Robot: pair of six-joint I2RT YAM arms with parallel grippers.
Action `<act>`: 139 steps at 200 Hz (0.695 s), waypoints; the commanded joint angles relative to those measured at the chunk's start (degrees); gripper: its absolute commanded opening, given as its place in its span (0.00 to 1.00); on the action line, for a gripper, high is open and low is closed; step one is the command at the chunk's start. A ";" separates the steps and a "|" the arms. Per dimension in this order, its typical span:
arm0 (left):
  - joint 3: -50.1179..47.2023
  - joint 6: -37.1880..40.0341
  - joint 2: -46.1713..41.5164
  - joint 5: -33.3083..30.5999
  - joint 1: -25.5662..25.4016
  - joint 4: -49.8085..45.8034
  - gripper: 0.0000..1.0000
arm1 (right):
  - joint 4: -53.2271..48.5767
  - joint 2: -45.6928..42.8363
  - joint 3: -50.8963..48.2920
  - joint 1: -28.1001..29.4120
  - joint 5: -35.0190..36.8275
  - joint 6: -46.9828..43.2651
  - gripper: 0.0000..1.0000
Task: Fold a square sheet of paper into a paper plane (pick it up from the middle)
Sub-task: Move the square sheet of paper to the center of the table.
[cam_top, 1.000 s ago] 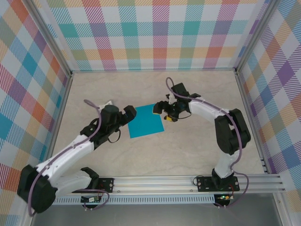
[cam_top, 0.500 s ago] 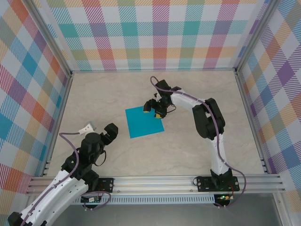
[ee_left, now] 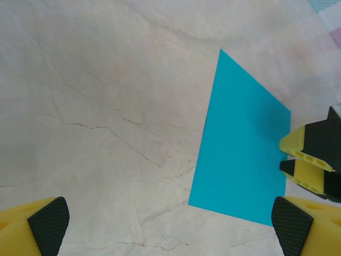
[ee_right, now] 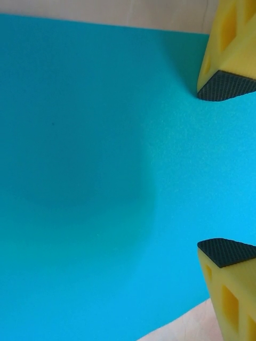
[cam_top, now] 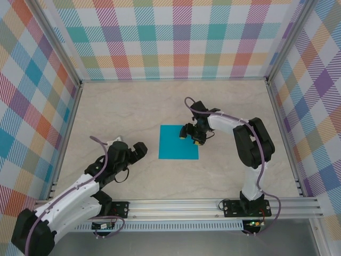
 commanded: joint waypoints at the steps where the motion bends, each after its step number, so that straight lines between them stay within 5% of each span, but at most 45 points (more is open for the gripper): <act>1: 4.67 2.11 4.71 3.82 -0.05 4.21 1.00 | -5.87 3.67 5.09 -0.96 4.73 -7.82 0.71; 38: 8.79 2.44 11.55 4.17 -1.78 2.29 1.00 | -5.72 4.40 8.83 -1.02 -0.59 -15.06 0.71; 82: 8.77 2.37 12.61 2.98 -1.76 2.72 1.00 | -7.05 2.07 9.33 -0.08 -0.51 -9.58 0.78; 122: 10.20 5.33 14.96 2.75 -1.44 0.46 1.00 | -18.80 5.70 18.06 4.39 17.08 -7.32 0.99; 139: 9.88 4.74 15.83 3.31 -0.72 1.07 1.00 | -21.19 7.30 21.51 7.16 21.24 -8.45 1.00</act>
